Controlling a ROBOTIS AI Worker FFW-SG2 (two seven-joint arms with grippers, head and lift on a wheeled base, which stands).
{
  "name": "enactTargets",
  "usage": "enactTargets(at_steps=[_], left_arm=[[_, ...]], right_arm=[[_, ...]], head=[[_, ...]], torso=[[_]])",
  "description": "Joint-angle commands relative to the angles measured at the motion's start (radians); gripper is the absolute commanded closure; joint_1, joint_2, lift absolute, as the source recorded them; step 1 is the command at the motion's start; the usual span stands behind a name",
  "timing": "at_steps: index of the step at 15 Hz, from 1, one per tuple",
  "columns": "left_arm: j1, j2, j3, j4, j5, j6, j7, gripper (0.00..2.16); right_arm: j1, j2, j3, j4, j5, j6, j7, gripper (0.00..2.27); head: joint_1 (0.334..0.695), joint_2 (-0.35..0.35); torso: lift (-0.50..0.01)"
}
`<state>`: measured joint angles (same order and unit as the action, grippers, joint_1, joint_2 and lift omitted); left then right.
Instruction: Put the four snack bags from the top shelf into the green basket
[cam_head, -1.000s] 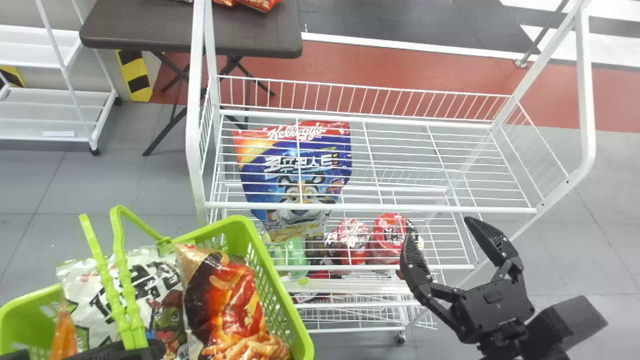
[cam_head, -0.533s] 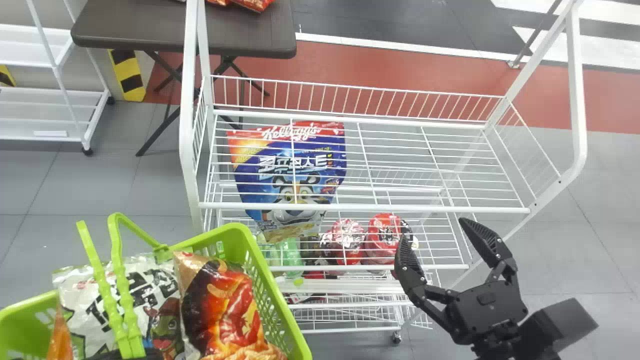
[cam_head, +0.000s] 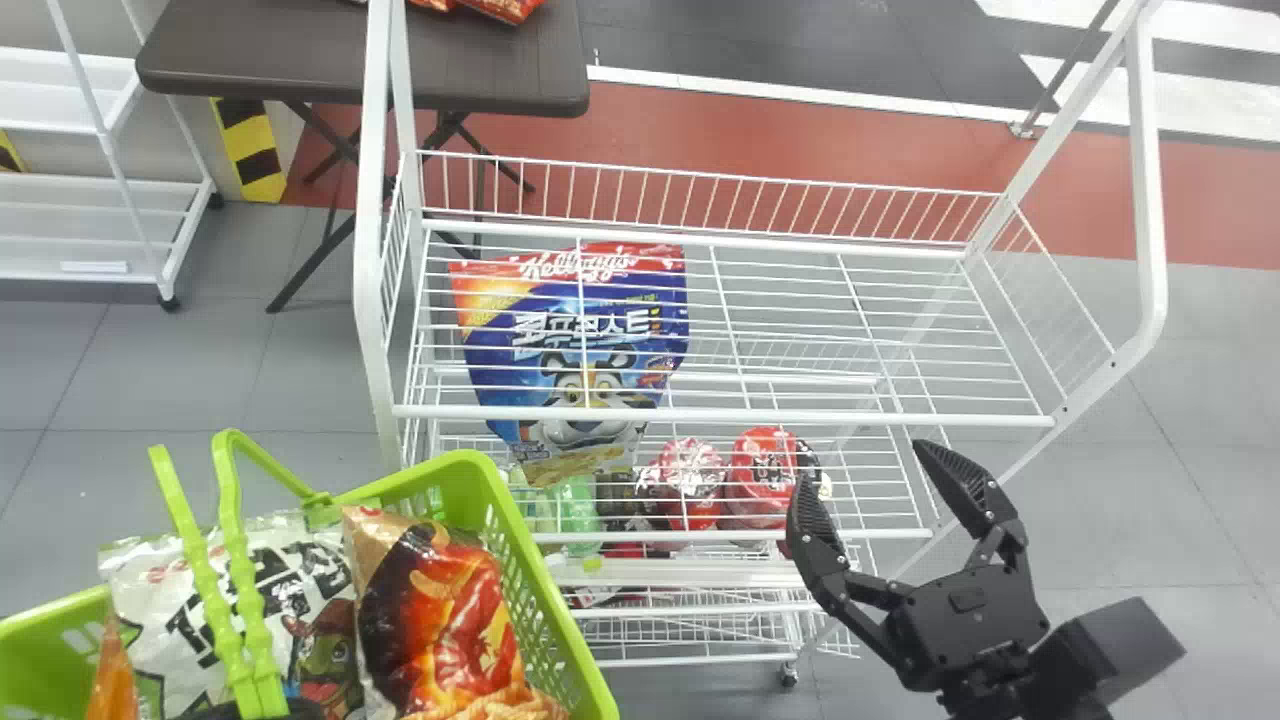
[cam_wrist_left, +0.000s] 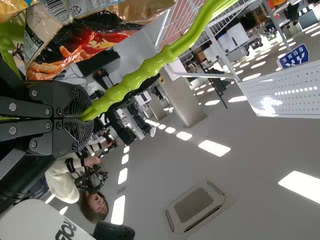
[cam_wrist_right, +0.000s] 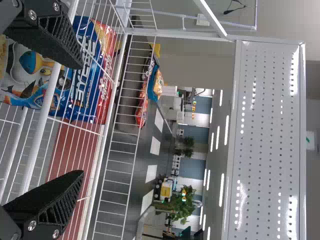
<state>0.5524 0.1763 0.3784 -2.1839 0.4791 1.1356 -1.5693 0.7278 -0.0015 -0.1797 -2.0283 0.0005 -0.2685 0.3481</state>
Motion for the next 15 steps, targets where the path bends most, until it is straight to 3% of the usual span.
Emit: enactTargets(at_steps=[1,15], left_arm=[[0.001,-0.005,-0.003,-0.004,-0.002,0.002,-0.011,2.15],[-0.014,-0.006,-0.015,0.007,-0.02,0.002,-0.011,2.15]], right_arm=[[0.002,0.002,-0.004,0.002,0.001,-0.002,0.0,0.06],[-0.022,0.002,-0.004,0.031,0.001,-0.002,0.002,0.07]], head=[[0.695,-0.2],[0.695,-0.215]], torso=[[-0.004],[-0.004]])
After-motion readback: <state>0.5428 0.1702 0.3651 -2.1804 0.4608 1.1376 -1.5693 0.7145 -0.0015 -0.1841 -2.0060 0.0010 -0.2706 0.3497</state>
